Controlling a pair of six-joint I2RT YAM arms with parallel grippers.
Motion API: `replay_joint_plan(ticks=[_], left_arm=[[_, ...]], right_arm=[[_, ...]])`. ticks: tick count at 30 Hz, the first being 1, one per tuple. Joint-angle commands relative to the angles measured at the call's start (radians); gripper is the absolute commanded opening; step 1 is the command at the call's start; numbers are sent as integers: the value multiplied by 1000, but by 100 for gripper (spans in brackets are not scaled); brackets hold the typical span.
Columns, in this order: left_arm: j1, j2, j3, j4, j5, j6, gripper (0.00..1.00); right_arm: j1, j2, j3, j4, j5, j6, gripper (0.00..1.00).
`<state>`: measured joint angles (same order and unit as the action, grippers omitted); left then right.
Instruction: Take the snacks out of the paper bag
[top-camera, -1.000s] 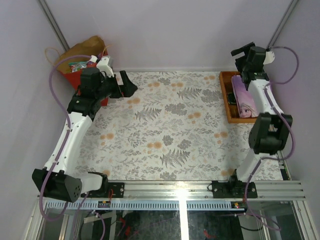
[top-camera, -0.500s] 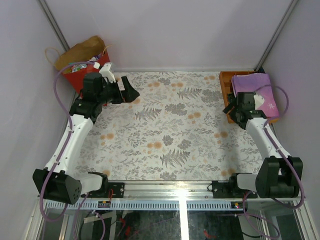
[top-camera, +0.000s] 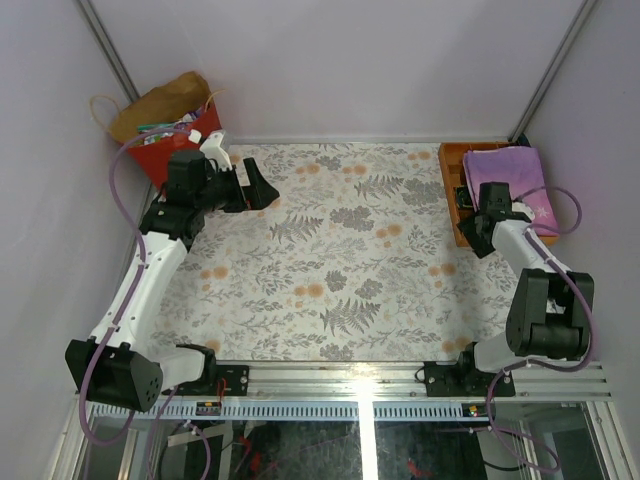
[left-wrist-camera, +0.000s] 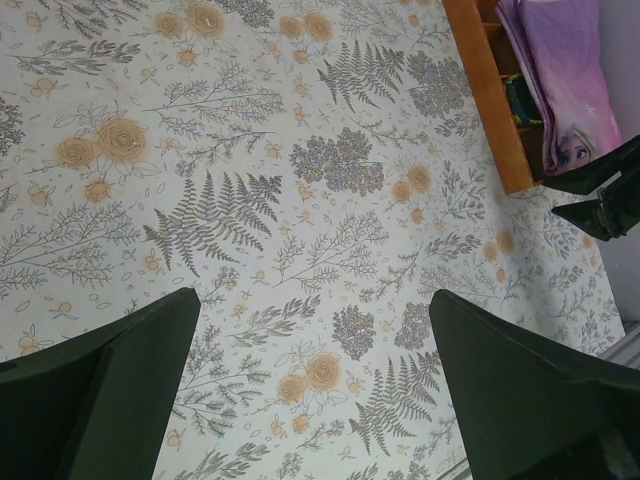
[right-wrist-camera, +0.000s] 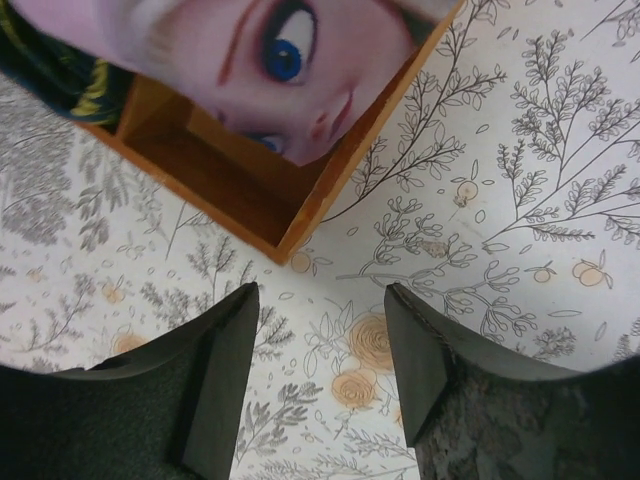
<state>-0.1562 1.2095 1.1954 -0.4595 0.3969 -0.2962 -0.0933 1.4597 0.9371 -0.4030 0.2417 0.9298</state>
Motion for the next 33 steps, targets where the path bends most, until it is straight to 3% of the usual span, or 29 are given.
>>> replay_joint_plan(ticks=[1,10,18,33], left_arm=[[-2,-9,-4,27,4,21,100],[-1,8,-6,25,-6,29,100],[-2,31,0,24,-4,30,100],[-2,63,2,22,-1,25,100]], right_arm=[[-17,72,53,9,21,86,59],[-39,142,58,54,54,106,56],[-44,103,55,111,107,74,57],[-62,240,74,52,29,128,60]])
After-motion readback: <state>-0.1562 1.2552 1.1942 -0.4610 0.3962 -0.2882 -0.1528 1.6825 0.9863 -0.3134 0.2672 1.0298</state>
